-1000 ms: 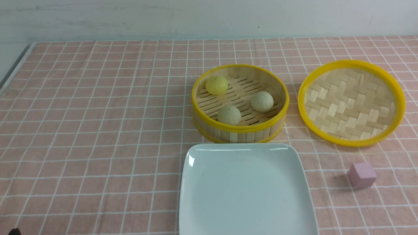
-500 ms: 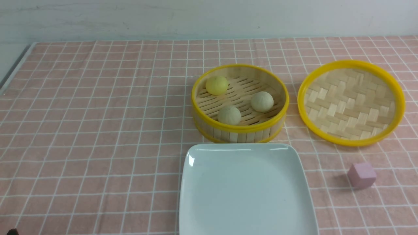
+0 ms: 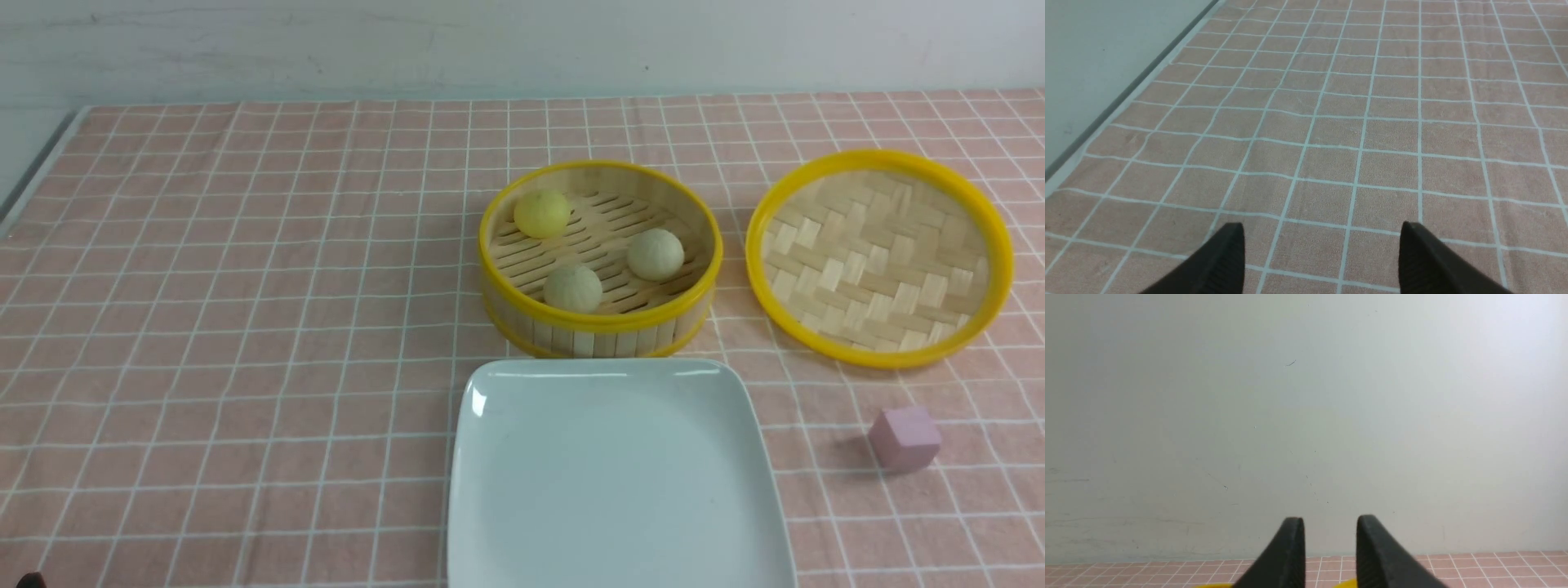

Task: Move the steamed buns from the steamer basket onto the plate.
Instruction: Use the right arm to grab the steamed stuffed bun that is closest to it

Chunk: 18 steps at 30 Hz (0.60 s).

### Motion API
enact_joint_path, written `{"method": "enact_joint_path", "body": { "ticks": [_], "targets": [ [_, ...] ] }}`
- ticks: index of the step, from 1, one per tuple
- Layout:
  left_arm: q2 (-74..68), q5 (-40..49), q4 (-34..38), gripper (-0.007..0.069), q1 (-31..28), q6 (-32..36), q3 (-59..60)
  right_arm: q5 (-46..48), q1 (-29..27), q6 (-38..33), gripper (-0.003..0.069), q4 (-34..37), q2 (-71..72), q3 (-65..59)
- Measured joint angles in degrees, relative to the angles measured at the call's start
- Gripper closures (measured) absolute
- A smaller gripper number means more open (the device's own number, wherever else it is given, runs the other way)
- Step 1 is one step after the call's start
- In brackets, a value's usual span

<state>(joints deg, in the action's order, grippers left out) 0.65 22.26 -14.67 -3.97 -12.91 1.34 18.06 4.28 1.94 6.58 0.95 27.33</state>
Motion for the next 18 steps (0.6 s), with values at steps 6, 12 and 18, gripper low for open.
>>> {"method": "enact_joint_path", "body": {
  "ticks": [6,12,18],
  "targets": [
    [0.0,-5.05,10.78,0.0118,0.0,-7.6,0.25,1.02,0.0,0.24,0.0473,0.19,0.0,0.0],
    [0.0,-12.44,19.76,0.0118,0.0,-13.6,0.25,2.57,0.0,1.28,0.0468,0.19,0.0,0.0],
    [0.0,-14.05,21.72,0.0118,0.0,-18.25,0.25,3.03,0.0,1.28,0.0458,0.19,0.0,0.0]
  ]
}}
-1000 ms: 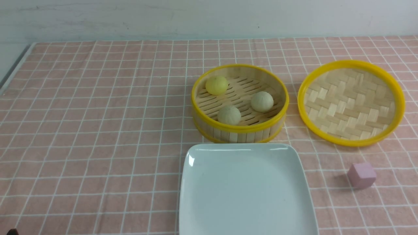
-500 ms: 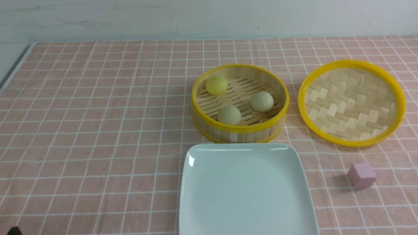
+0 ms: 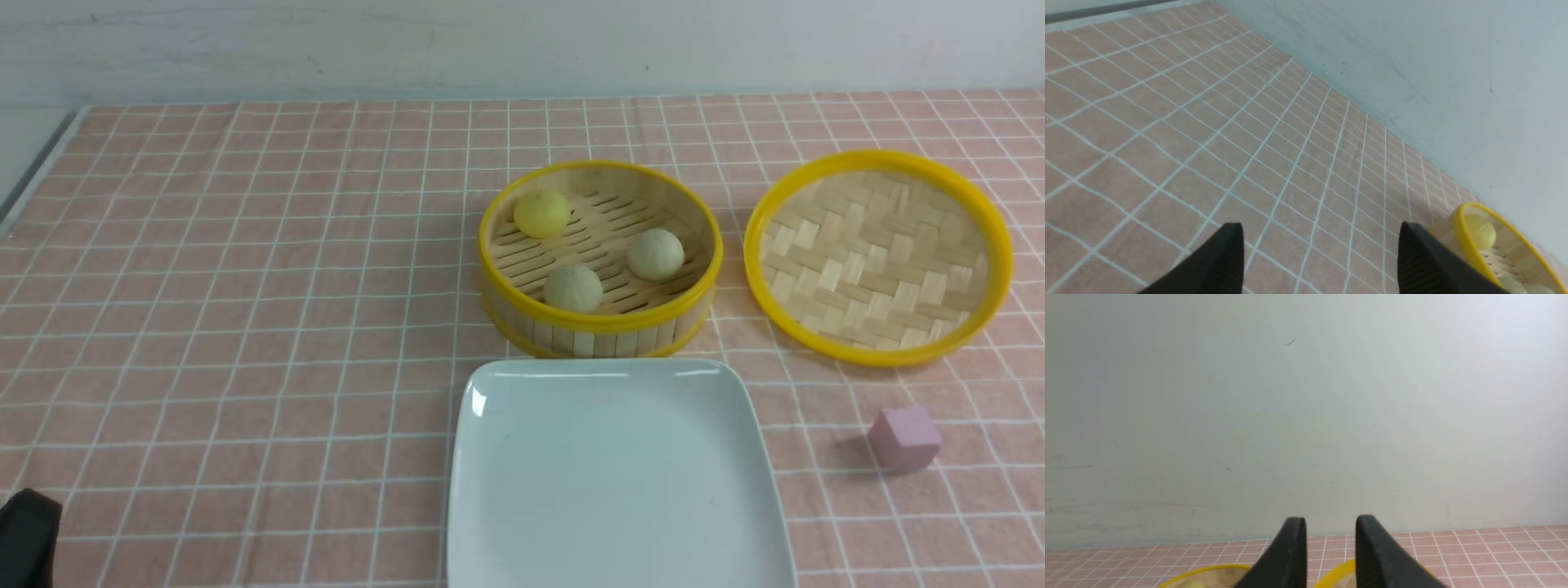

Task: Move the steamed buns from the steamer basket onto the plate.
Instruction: Use the right arm to grab the steamed stuffed bun that is closest to it

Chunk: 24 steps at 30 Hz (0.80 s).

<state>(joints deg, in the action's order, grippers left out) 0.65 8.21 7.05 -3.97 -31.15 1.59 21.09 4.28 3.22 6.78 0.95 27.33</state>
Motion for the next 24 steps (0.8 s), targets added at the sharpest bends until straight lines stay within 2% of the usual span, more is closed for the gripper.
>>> {"method": "enact_joint_path", "body": {
  "ticks": [3,7,11,14,16,17,19,21,23,24],
  "targets": [
    [0.0,-0.45,2.27,0.0118,0.0,-4.59,0.0,2.28,0.0,0.0,0.0453,0.0,0.0,0.0],
    [0.0,-1.16,2.64,0.0118,0.0,-5.51,-0.08,5.98,0.0,0.0,0.0447,0.0,0.0,0.0],
    [0.0,1.95,2.13,0.0118,0.0,-1.91,-3.77,8.18,0.0,0.0,0.0443,0.56,0.0,0.0],
    [0.0,5.66,1.82,0.0118,0.0,4.07,-10.35,8.59,0.0,-1.3,0.044,2.77,0.0,0.0],
    [0.0,9.5,1.82,0.0118,0.0,8.44,-15.23,8.95,0.0,-3.79,0.0438,4.46,-0.21,0.16],
    [0.0,9.91,1.82,0.0118,0.0,8.44,-15.66,9.06,0.0,-4.08,0.0437,4.62,-0.21,0.24],
    [0.06,15.68,1.9,0.0118,0.0,13.83,-21.01,10.72,0.0,-8.48,0.0433,7.27,-3.14,1.46],
    [-0.19,18.03,2.12,0.0118,0.0,15.43,-22.89,11.55,0.0,-9.81,0.0432,8.32,-4.49,2.04],
    [-2.59,24.15,3.94,0.0118,0.0,18.94,-27.53,13.53,0.0,-15.02,0.0427,11.55,-10.66,3.83],
    [-2.84,24.54,4.11,0.0118,0.0,19.22,-27.8,13.8,0.0,-15.44,0.0426,12.12,-11.16,4.15]
  ]
}}
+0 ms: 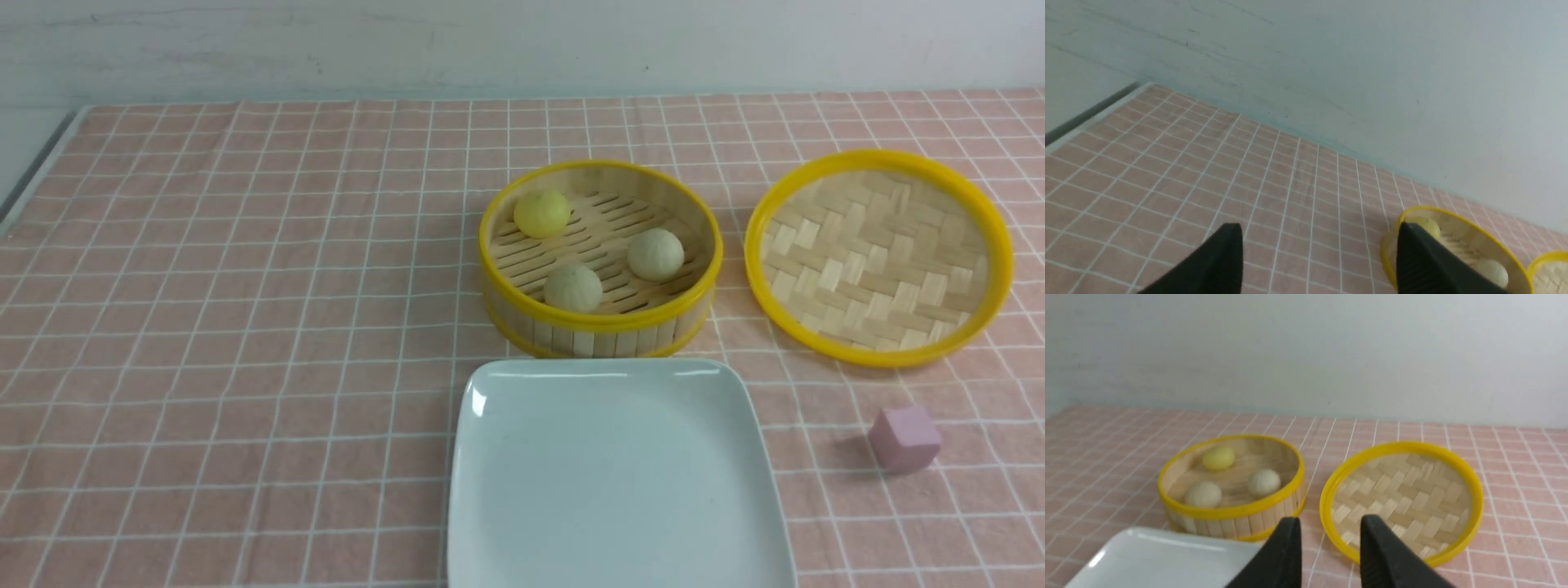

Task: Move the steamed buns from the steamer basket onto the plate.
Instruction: Use the right arm to grab the steamed stuffed bun that is closest to it

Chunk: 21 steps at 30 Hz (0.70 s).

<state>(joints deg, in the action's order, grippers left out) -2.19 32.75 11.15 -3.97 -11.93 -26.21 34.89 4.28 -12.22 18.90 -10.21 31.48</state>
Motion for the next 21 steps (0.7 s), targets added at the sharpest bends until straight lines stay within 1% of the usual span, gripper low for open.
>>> {"method": "enact_joint_path", "body": {
  "ticks": [1,3,4,6,8,11,12,14,16,18,21],
  "targets": [
    [-2.27,2.93,1.8,0.0118,0.0,2.38,-1.96,0.69,0.0,-3.59,0.0424,1.91,-3.64,1.22],
    [-4.88,5.44,4.03,0.0118,0.0,5.54,-3.66,1.05,0.0,-8.1,0.0423,4.53,-8.33,2.99],
    [-6.86,6.98,5.66,0.0118,0.0,8.46,-4.64,1.24,0.0,-11.21,0.0423,6.47,-11.33,4.32],
    [-8.88,9.01,7.26,0.0118,0.0,12.25,-5.81,1.44,0.0,-15.46,0.0423,9.55,-15.58,6.24],
    [-11.84,11.15,8.62,0.0118,0.0,17.29,-6.7,2.64,0.0,-21.57,0.0423,14.31,-20.02,9.44],
    [-14.82,11.68,10.2,0.0118,0.0,23.0,-6.78,6.68,0.0,-28.22,0.0417,20.08,-26.06,14.36],
    [-16.09,10.61,11.68,0.0118,0.0,25.25,-6.78,9.12,0.0,-29.82,0.0412,22.64,-29.05,16.84],
    [-16.65,9.33,13.03,0.0118,0.0,26.19,-6.78,10.79,0.0,-30.29,0.041,24.24,-31.19,18.57],
    [-17.61,4.84,17.17,0.0118,0.0,27.36,-6.78,15.5,0.0,-31.08,0.0407,27.61,-36.82,23.01],
    [-18.04,3.03,18.76,0.0118,0.0,27.75,-6.78,18.03,0.0,-31.2,0.0407,28.33,-39.96,25.24],
    [-19.5,1.71,20.16,0.0118,0.0,29.6,-6.78,25.37,0.0,-31.63,0.0407,28.64,-47.4,31.17]
  ]
}}
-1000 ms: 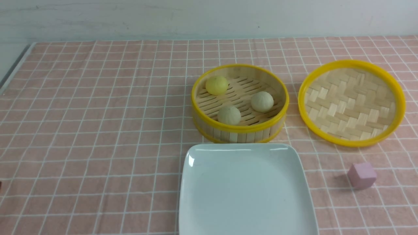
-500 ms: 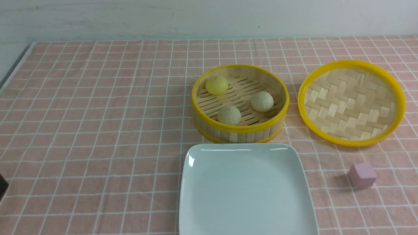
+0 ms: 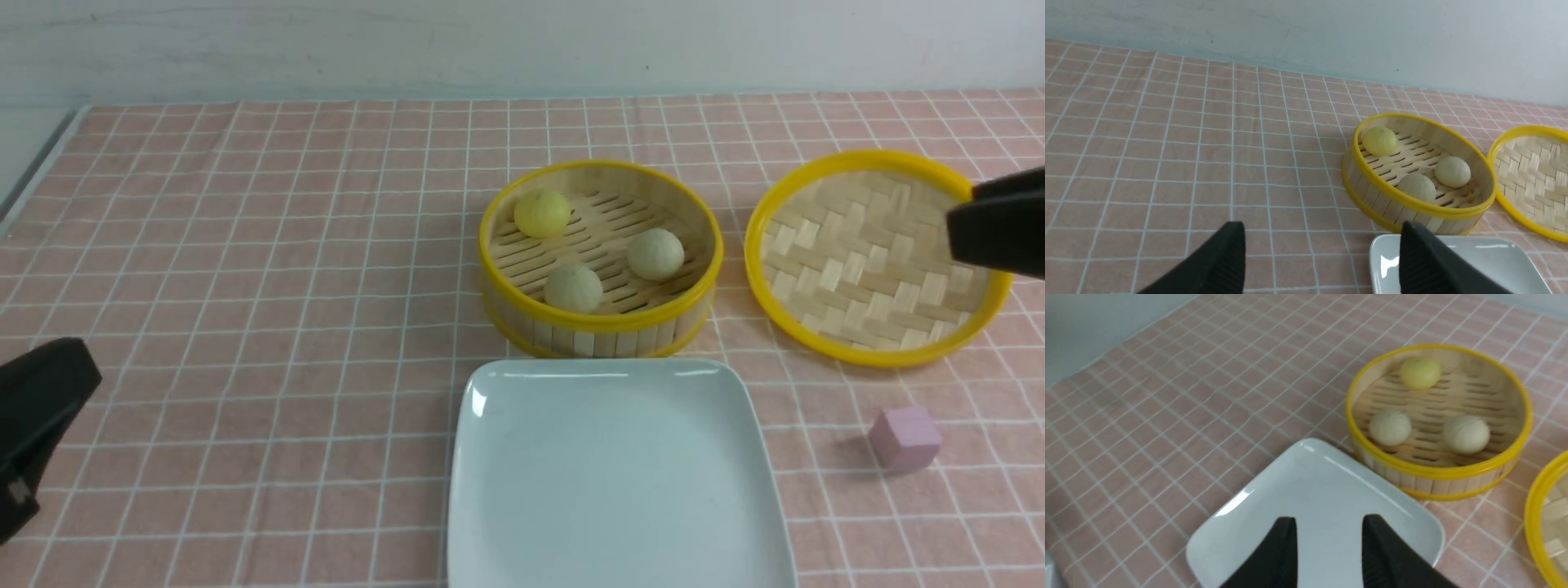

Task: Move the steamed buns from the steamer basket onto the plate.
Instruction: Use the right arm to grab the steamed stuffed bun that is closest to it

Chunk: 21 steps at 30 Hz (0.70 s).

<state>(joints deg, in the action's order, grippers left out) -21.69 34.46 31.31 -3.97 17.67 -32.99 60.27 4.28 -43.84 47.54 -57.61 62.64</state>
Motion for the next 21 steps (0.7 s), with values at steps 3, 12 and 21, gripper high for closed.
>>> {"method": "enact_joint_path", "body": {
  "ticks": [3,12,21],
  "targets": [
    [-0.45,0.8,-0.08,0.0118,0.0,1.24,0.0,2.84,0.0,-0.58,0.0407,0.0,-3.43,2.55],
    [-0.56,0.96,-0.27,0.0118,0.0,3.34,0.0,0.32,0.0,-6.33,0.0407,-0.06,-9.06,4.17],
    [-0.66,0.73,-0.27,0.0118,0.0,4.3,0.0,-2.79,0.0,-6.33,0.0273,-1.91,-12.05,4.68]
  ]
}}
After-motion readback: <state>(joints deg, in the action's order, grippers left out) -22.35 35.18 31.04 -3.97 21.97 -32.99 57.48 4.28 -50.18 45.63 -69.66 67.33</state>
